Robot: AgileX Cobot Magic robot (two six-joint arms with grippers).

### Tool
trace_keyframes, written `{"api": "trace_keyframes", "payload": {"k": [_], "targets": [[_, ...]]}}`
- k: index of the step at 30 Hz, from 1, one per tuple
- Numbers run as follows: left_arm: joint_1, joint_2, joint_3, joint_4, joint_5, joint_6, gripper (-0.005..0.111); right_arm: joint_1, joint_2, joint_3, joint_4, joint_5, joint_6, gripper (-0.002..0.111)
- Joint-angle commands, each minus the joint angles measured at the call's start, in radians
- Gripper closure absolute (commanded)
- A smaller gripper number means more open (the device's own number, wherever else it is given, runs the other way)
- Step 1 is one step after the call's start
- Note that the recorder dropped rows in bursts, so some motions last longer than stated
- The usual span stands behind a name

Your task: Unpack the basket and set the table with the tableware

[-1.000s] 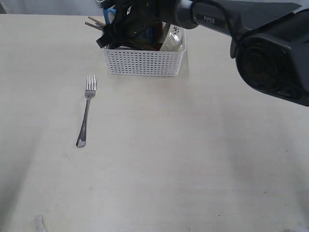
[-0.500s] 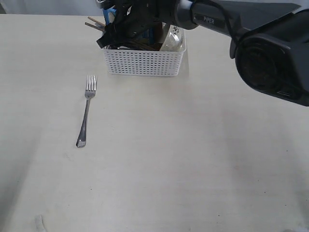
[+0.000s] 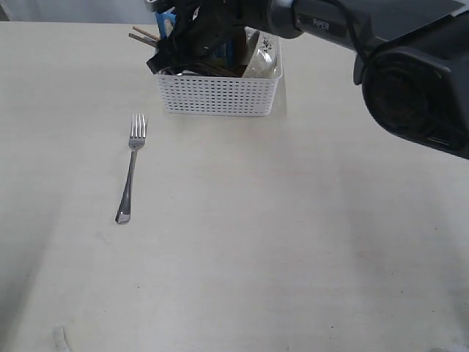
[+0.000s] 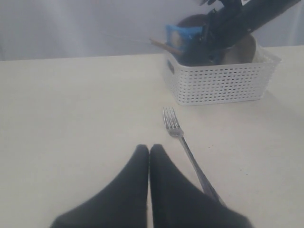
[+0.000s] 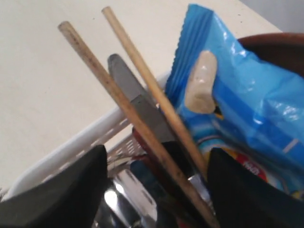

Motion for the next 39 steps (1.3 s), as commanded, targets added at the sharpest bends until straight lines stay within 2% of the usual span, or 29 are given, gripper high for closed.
{"api": "trace_keyframes", "payload": {"k": [1,9,14,17,20,25,30,39], "targets": [[-0.006,-0.003,0.003,0.005,-0.002,-0.001,0.107,0.003,-0.041,-0.004,0.002,0.112,0.000,0.040],[-0.006,-0.003,0.003,0.005,-0.002,-0.003,0.107,0.060,-0.072,-0.040,-0.011,0.258,0.055,0.041],[-0.006,-0.003,0.003,0.005,-0.002,-0.003,0.107,0.102,-0.078,-0.040,-0.126,0.268,0.083,0.060],[-0.006,-0.003,0.003,0.005,-0.002,-0.003,0.107,0.107,-0.099,-0.040,-0.169,0.277,0.133,0.061],[-0.006,-0.003,0.003,0.005,-0.002,-0.003,0.107,0.097,-0.162,-0.040,-0.191,0.375,0.169,0.064],[-0.006,-0.003,0.003,0.005,-0.002,-0.003,0.107,0.050,-0.212,-0.040,-0.187,0.594,-0.003,0.056],[-0.006,-0.003,0.003,0.005,-0.002,-0.003,0.107,-0.005,-0.169,-0.040,-0.182,0.600,-0.032,0.050],[-0.006,-0.003,0.003,0.005,-0.002,-0.003,0.107,-0.028,-0.099,-0.040,-0.163,0.598,-0.081,0.051]]}}
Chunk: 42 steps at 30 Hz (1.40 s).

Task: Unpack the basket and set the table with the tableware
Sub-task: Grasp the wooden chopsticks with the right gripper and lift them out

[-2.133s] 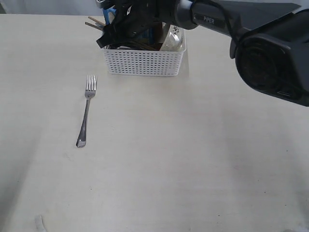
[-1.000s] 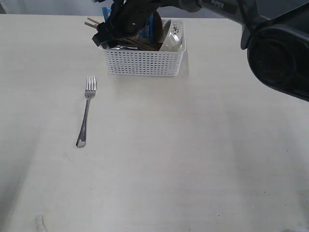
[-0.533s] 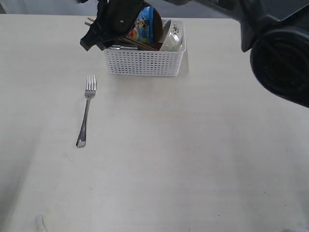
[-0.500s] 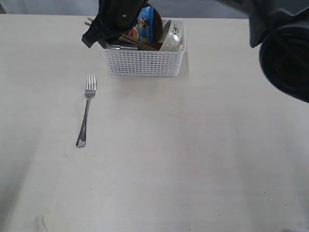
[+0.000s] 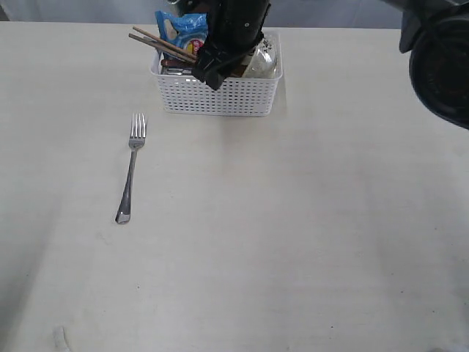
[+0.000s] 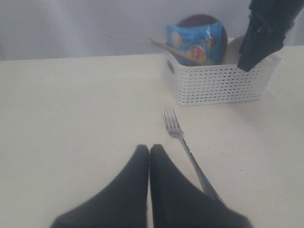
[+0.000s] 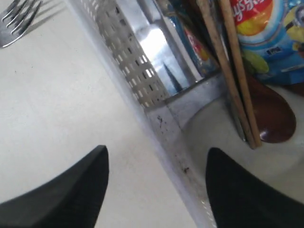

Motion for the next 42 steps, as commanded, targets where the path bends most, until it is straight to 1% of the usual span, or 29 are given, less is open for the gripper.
{"api": "trace_keyframes", "payload": {"k": [1,2,3,8,12,16,22,27,32,39,40,42], "targets": [[-0.006,-0.003,0.003,0.005,-0.002,-0.003,0.107,-0.004,0.037,-0.005,0.014,0.010,-0.015,0.052],[-0.006,-0.003,0.003,0.005,-0.002,-0.003,0.107,-0.004,0.046,-0.005,0.014,0.015,-0.015,0.057],[-0.006,-0.003,0.003,0.005,-0.002,-0.003,0.107,-0.004,0.050,-0.005,0.014,0.017,-0.015,0.064],[-0.006,-0.003,0.003,0.005,-0.002,-0.003,0.107,-0.004,0.051,-0.005,-0.010,0.060,-0.015,0.109],[-0.006,-0.003,0.003,0.005,-0.002,-0.003,0.107,-0.004,0.022,-0.005,-0.011,0.111,-0.015,0.109],[-0.006,-0.003,0.003,0.005,-0.002,-0.003,0.107,-0.004,-0.013,0.009,-0.004,0.111,-0.054,0.109],[-0.006,-0.003,0.003,0.005,-0.002,-0.003,0.107,-0.002,-0.105,0.153,0.022,0.111,-0.079,0.109],[-0.006,-0.003,0.003,0.000,-0.002,-0.003,0.107,-0.002,-0.175,0.309,0.050,0.111,-0.081,0.109],[-0.006,-0.003,0.003,0.000,-0.002,-0.003,0.107,-0.002,-0.212,0.398,0.127,0.111,-0.090,0.109],[-0.006,-0.003,0.003,0.000,-0.002,-0.003,0.107,-0.002,-0.212,0.487,0.140,0.111,0.005,0.108],[-0.006,-0.003,0.003,0.000,-0.002,-0.003,0.107,-0.002,-0.214,0.487,0.147,0.111,0.008,0.107],[-0.006,-0.003,0.003,0.000,-0.002,-0.003,0.107,-0.001,-0.231,0.489,0.149,0.111,0.008,0.099]]}}
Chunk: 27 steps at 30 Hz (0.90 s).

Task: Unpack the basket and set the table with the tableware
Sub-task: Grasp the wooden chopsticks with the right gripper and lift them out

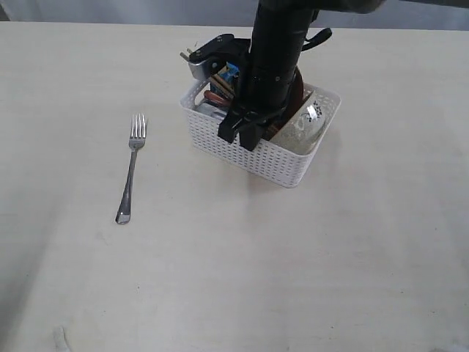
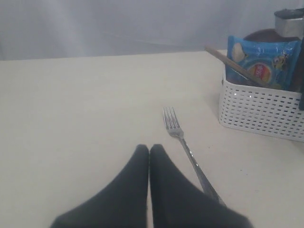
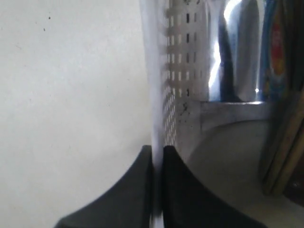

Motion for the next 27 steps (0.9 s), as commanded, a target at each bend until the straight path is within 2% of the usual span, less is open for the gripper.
{"api": "trace_keyframes", "payload": {"k": [1,5,7,10,14,27], "targets": [[-0.006,-0.003,0.003,0.000,-0.002,-0.003,0.107,-0.002,-0.027,0.022,0.023,0.046,0.036,0.093],[-0.006,-0.003,0.003,0.000,-0.002,-0.003,0.107,-0.002,-0.092,0.022,0.023,0.046,0.036,0.067],[-0.006,-0.003,0.003,0.000,-0.002,-0.003,0.107,-0.002,-0.125,0.022,0.023,0.046,0.036,0.061],[-0.006,-0.003,0.003,0.000,-0.002,-0.003,0.107,-0.002,-0.172,0.022,0.023,0.041,0.036,0.061],[-0.006,-0.003,0.003,0.000,-0.002,-0.003,0.107,-0.002,-0.187,0.022,0.023,-0.158,0.088,0.061],[-0.006,-0.003,0.003,0.000,-0.002,-0.001,0.107,-0.002,-0.038,0.022,-0.009,-0.445,0.158,0.060]]}}
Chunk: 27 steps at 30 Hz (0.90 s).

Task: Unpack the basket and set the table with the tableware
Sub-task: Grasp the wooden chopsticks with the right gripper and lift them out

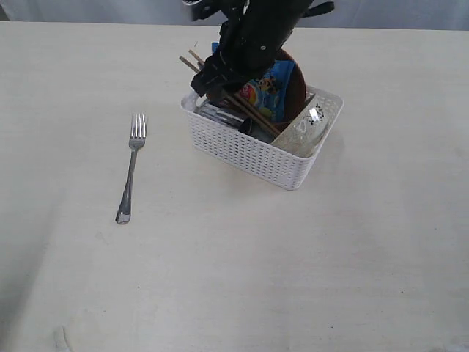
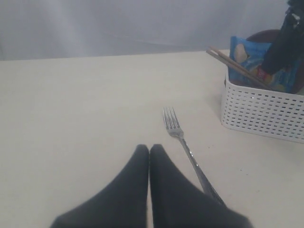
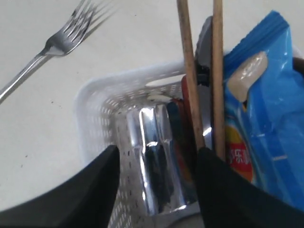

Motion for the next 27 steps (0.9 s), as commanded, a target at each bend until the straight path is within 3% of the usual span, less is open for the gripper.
{"api": "trace_keyframes", "payload": {"k": [1,10,23,25,27], "targets": [[-0.006,-0.003,0.003,0.000,-0.002,-0.001,0.107,-0.002,0.045,0.000,-0.031,-0.095,0.029,0.060],[-0.006,-0.003,0.003,0.000,-0.002,-0.001,0.107,-0.002,0.105,-0.013,-0.151,-0.187,0.129,0.060],[-0.006,-0.003,0.003,0.000,-0.002,-0.003,0.107,-0.002,0.181,-0.049,-0.127,-0.181,0.133,0.061],[-0.006,-0.003,0.003,0.000,-0.002,-0.003,0.107,-0.002,0.181,-0.049,-0.127,-0.181,0.133,0.065],[-0.006,-0.003,0.003,0.000,-0.002,-0.003,0.107,-0.002,0.181,-0.049,-0.127,-0.181,0.133,0.076]]}}
